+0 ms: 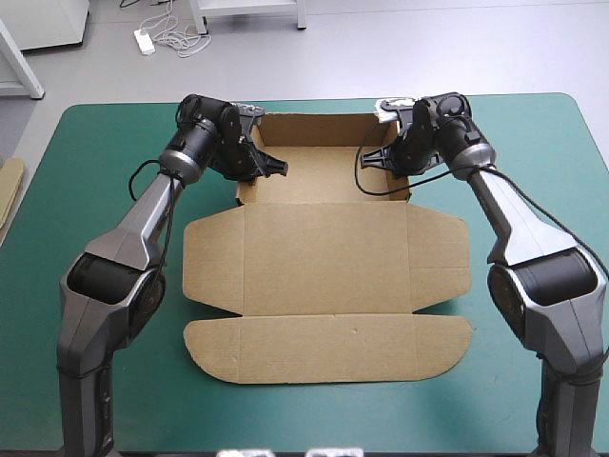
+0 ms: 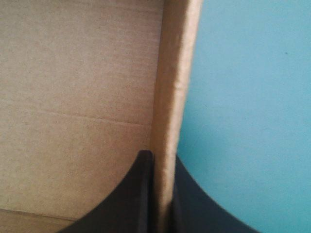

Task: Fold the box

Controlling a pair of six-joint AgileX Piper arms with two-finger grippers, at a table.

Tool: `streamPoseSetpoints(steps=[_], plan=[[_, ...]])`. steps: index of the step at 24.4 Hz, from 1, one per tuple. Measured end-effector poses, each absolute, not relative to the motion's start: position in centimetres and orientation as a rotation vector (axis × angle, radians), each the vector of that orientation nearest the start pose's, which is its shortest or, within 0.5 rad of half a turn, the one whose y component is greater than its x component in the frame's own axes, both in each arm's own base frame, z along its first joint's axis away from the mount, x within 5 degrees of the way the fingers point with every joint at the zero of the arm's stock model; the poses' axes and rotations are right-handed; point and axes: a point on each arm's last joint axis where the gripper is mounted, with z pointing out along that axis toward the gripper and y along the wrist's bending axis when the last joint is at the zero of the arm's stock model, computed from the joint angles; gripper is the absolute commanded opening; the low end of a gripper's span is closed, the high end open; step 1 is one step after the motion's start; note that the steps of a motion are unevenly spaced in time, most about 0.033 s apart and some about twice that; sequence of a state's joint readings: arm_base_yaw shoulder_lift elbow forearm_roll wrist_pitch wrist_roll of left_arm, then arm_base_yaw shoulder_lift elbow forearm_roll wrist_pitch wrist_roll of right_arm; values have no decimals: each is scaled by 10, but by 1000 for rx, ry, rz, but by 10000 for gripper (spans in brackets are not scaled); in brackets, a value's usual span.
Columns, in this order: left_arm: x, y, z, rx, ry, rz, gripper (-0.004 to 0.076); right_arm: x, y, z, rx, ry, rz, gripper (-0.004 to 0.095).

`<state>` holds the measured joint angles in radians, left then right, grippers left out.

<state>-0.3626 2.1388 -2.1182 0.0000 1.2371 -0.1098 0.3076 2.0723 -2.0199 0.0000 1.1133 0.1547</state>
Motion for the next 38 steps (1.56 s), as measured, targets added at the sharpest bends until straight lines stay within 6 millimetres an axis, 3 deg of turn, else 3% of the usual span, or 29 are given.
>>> streamPoseSetpoints(steps=[10,22,25,26,28,30,33,38], plan=[[453,-172,255,342,2785,-116,-8,451,143,277,-207,2686,124,-15],[454,-172,253,340,2788,-115,-3,453,143,275,-207,2688,121,-6],[454,-173,254,343,2788,-123,106,453,144,276,-210,2688,118,155],[455,-172,254,352,2784,-114,216,453,144,276,-217,2686,111,258],[456,-173,254,388,2765,-111,387,454,143,280,-243,2675,93,371],[456,-175,259,409,2741,-130,481,456,143,288,-245,2655,84,447],[453,-174,282,407,2678,-149,484,455,142,300,-243,2634,82,504],[434,-168,322,449,2631,-158,483,442,137,324,-239,2626,75,515]])
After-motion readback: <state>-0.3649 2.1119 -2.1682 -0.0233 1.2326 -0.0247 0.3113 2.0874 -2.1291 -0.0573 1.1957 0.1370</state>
